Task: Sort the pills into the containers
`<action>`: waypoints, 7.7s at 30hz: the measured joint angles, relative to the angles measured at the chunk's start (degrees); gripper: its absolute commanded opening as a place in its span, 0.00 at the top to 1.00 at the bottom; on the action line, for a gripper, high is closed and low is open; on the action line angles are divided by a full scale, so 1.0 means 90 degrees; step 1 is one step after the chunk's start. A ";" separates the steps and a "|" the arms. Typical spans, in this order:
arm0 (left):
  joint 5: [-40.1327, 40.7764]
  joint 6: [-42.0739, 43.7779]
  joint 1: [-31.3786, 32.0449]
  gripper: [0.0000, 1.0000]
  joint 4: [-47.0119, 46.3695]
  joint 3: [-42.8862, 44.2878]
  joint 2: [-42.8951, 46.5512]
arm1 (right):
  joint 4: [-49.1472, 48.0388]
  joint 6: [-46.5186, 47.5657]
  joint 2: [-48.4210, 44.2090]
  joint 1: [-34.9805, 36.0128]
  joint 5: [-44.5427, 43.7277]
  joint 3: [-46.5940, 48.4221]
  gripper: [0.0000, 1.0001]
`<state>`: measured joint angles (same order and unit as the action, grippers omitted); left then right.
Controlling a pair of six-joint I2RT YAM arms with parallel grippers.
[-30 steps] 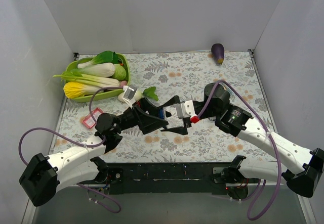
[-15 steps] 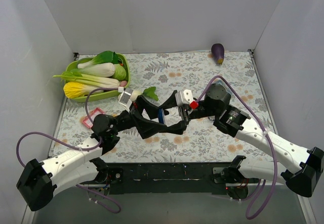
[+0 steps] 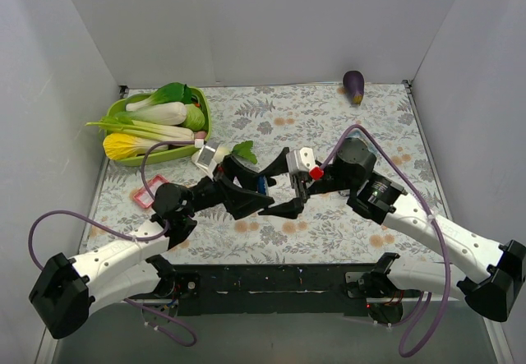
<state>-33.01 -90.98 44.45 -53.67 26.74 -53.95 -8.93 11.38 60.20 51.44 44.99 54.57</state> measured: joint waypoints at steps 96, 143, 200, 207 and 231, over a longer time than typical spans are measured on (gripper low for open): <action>-0.0257 0.4925 0.0279 0.72 0.1467 0.0087 0.1331 | -0.1030 -0.8990 -0.0080 -0.0187 -0.1146 -0.0661 0.36; -0.0051 0.5139 0.0223 0.72 0.2293 0.0134 0.1226 | -0.0520 -0.7271 -0.0466 -0.0617 -0.1168 -0.0843 0.31; 0.1149 0.5799 0.0134 0.74 0.5744 0.1217 0.0658 | 0.1746 -0.3024 0.0158 0.0053 -0.3351 0.0304 0.48; 0.1260 0.5804 0.0134 0.74 0.5991 0.1333 0.0566 | 0.1783 -0.2837 0.0194 0.0134 -0.3507 0.0308 0.49; 0.1647 0.5996 0.0121 0.74 0.6538 0.1622 0.0372 | 0.2242 -0.2416 0.0338 0.0296 -0.3648 0.0306 0.54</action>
<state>-18.20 -37.01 45.54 5.17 41.34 -50.61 11.25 -10.37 63.24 54.11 12.16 57.32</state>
